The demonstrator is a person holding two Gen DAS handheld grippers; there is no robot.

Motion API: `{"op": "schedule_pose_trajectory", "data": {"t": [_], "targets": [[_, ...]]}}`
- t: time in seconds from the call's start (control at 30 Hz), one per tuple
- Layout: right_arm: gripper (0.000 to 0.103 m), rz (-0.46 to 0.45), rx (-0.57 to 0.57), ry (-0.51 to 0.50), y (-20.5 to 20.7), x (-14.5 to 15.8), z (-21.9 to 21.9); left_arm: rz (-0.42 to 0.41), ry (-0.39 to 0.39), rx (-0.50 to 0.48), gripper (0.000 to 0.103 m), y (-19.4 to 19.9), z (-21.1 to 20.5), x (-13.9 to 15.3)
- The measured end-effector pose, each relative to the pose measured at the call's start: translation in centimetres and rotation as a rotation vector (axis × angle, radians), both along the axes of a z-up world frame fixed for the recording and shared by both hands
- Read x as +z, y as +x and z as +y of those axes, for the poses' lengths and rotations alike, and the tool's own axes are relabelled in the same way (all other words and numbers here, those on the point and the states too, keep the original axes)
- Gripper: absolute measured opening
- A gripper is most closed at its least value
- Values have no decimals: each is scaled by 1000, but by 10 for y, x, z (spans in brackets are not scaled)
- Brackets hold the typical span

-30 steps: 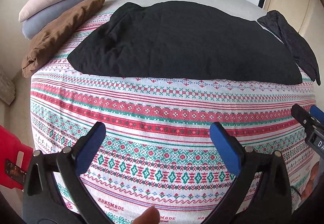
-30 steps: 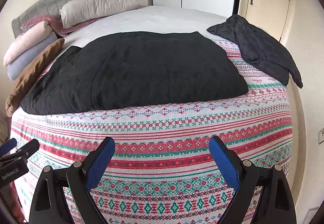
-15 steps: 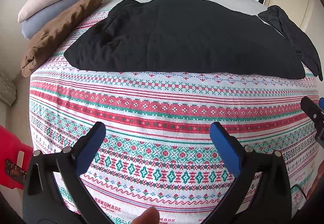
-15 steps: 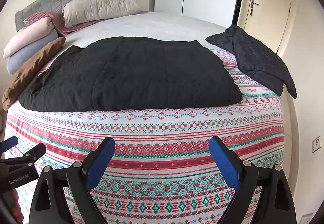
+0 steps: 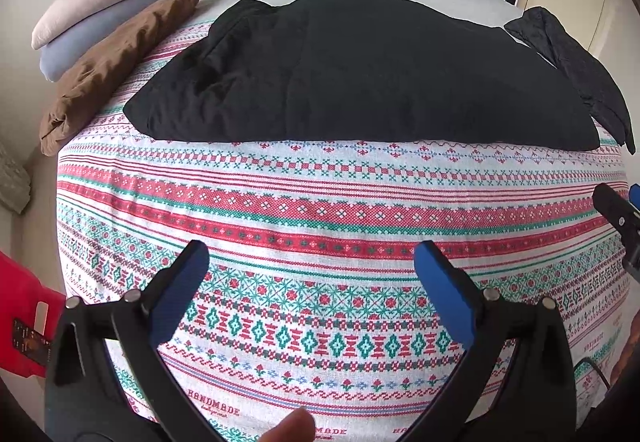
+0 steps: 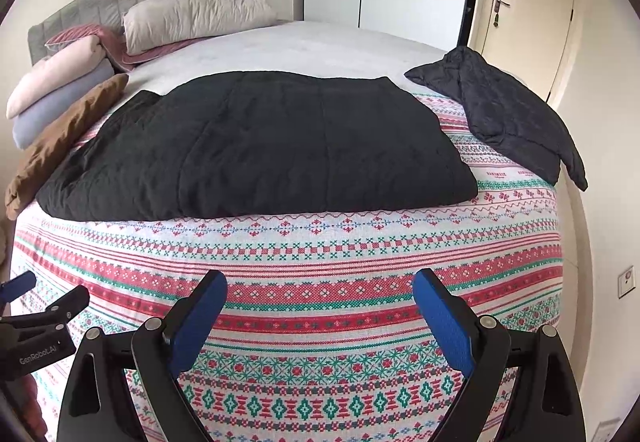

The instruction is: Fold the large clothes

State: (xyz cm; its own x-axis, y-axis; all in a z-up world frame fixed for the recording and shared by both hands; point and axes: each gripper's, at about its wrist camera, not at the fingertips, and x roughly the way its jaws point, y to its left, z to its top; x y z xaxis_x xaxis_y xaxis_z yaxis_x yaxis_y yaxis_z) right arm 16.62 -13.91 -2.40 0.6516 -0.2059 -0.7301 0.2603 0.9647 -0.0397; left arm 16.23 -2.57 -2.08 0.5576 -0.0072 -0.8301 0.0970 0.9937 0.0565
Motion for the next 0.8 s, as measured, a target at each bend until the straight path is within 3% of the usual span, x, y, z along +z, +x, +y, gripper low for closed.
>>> {"op": "schedule_pose_trajectory", "data": {"t": [0.57,0.8], "targets": [[95,-12,31,-29,-1,1,11,-13,-32,-13,102,-7,-4,11],[95,-20,18,30,-4,-1,1,-26,-29,-7,102,-10,-9,11]]}}
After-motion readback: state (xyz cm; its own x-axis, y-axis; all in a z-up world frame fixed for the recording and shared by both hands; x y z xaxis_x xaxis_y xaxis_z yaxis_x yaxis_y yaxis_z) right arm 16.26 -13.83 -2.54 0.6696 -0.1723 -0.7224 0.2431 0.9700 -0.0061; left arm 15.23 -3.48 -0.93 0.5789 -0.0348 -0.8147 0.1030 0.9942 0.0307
